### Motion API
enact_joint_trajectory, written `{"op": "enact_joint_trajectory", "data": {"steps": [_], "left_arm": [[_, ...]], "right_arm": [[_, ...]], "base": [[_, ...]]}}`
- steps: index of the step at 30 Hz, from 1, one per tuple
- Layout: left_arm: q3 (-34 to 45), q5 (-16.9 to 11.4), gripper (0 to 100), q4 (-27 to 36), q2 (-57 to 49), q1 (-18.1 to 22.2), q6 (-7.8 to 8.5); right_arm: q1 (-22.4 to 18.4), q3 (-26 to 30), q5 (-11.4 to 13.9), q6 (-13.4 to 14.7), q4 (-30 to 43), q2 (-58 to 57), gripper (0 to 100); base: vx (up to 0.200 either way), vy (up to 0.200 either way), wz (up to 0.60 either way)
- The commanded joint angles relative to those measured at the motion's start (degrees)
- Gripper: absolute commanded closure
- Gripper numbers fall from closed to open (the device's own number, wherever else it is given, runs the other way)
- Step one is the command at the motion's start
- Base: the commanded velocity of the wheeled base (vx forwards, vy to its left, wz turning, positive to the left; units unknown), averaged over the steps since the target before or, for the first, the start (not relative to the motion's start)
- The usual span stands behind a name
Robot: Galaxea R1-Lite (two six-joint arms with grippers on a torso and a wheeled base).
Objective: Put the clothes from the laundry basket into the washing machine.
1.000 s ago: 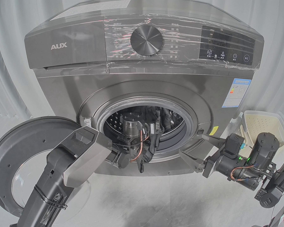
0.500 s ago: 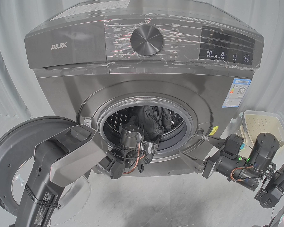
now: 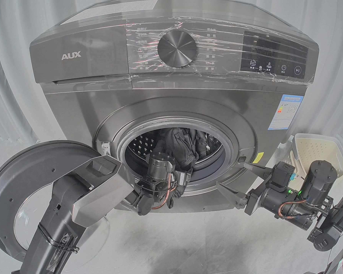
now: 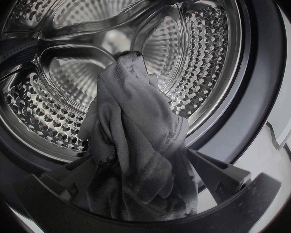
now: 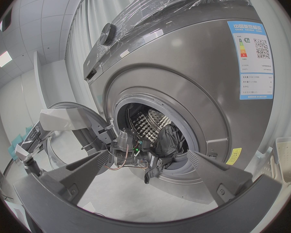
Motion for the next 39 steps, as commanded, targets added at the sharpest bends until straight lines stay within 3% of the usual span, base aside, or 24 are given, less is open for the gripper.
{"op": "enact_joint_trajectory", "data": {"steps": [1, 8, 17, 29, 30, 33, 34, 39], "left_arm": [[-0.73, -0.01, 100, 0.15, 1.37, -0.09, -0.06], [-5.39, 0.34, 100, -0.38, 2.34, 0.27, -0.33], [-29.54, 5.35, 100, 0.06, 10.34, 3.34, -1.03], [-29.54, 5.35, 100, -0.38, 10.6, 4.48, -1.03], [-29.54, 5.35, 0, -0.38, 10.51, 4.22, -1.12], [-29.54, 5.35, 0, -0.38, 10.07, 3.69, -1.73], [-29.38, 5.44, 0, 0.06, 8.58, 3.08, -2.61], [-13.38, 5.0, 0, 2.43, -0.65, 0.27, -3.05]], "right_arm": [[0.04, -0.05, 0.03, -0.01, -0.01, 0.1, 0], [0.12, -0.32, 0.12, -0.01, -0.01, 0.01, 0], [0.12, -0.32, 0.12, -0.01, -0.1, 0.01, 0], [0.12, -0.32, 0.12, -0.01, -0.1, -0.07, 0], [0.12, -0.32, 0.12, -0.01, -0.01, 0.01, 0], [0.12, -0.32, 0.12, -0.01, -0.01, -0.07, 0], [0.12, -0.32, 0.12, -0.01, -0.01, 0.01, 0], [0.12, -0.23, 0.12, -0.01, -0.01, -0.07, 0]], "base": [[0.0, 0.0, 0.0], [0.0, 0.0, 0.0], [0.0, 0.0, 0.0], [0.0, 0.0, 0.0], [0.0, 0.0, 0.0], [0.0, 0.0, 0.0], [0.0, 0.0, 0.0], [0.0, 0.0, 0.0]]}}
